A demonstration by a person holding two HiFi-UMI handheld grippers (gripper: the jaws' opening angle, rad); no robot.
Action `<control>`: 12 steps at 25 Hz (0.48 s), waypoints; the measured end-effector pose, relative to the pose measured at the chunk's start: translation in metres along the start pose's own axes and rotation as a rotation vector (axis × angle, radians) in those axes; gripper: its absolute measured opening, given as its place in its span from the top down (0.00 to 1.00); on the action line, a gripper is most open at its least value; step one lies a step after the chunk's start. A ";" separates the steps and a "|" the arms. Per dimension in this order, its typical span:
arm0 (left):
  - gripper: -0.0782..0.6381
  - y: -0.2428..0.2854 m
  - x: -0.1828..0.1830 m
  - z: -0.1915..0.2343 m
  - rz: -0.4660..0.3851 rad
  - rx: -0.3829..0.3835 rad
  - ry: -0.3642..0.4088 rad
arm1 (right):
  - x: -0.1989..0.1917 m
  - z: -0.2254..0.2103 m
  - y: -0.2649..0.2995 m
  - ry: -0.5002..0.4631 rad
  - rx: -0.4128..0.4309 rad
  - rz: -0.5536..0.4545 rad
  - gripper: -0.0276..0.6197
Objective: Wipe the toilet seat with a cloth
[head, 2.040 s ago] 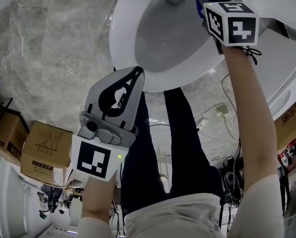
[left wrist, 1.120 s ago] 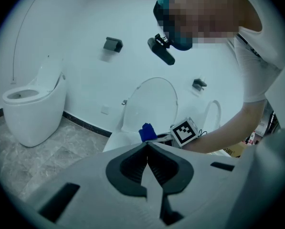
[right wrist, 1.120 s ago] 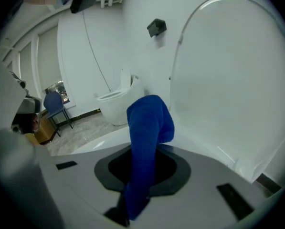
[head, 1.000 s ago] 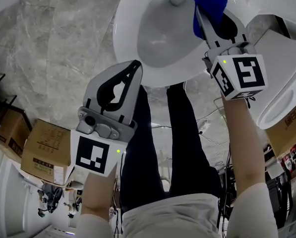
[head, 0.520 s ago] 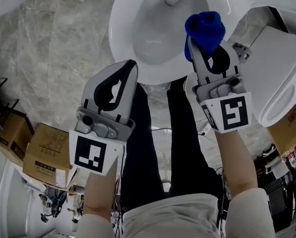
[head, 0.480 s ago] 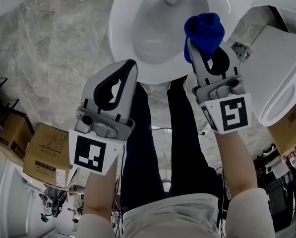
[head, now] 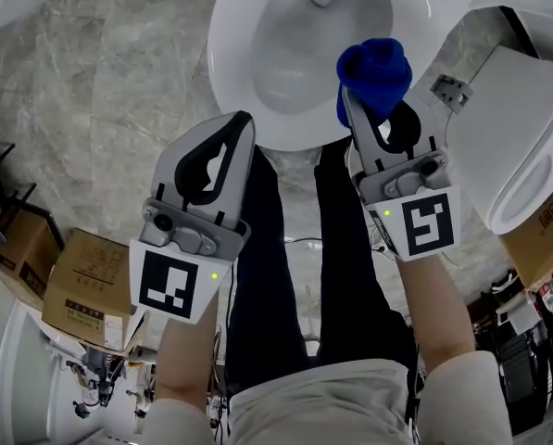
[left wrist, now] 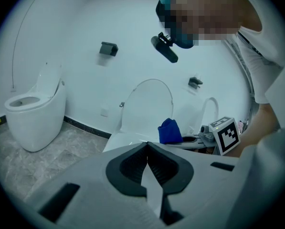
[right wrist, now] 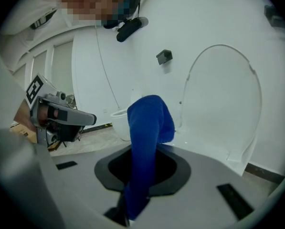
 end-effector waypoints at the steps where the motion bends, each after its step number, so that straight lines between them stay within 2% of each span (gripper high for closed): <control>1: 0.88 -0.001 0.003 0.000 -0.004 0.000 0.002 | 0.005 0.002 0.000 -0.008 0.000 -0.012 0.87; 6: 0.88 -0.012 0.027 -0.006 -0.027 0.006 0.019 | 0.034 0.011 -0.012 -0.026 0.011 -0.040 0.87; 12: 0.88 -0.043 0.078 -0.017 -0.055 0.015 0.061 | 0.089 0.018 -0.050 -0.027 0.004 -0.044 0.87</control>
Point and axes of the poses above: the fingertips, and each gripper's own axes: y forward along the fingers, z to its left, x out of its top, the point moved 7 cm from there along -y, backward along the fingers, and after that the axes turned 8 degrees about z, right-handed, at the moved point
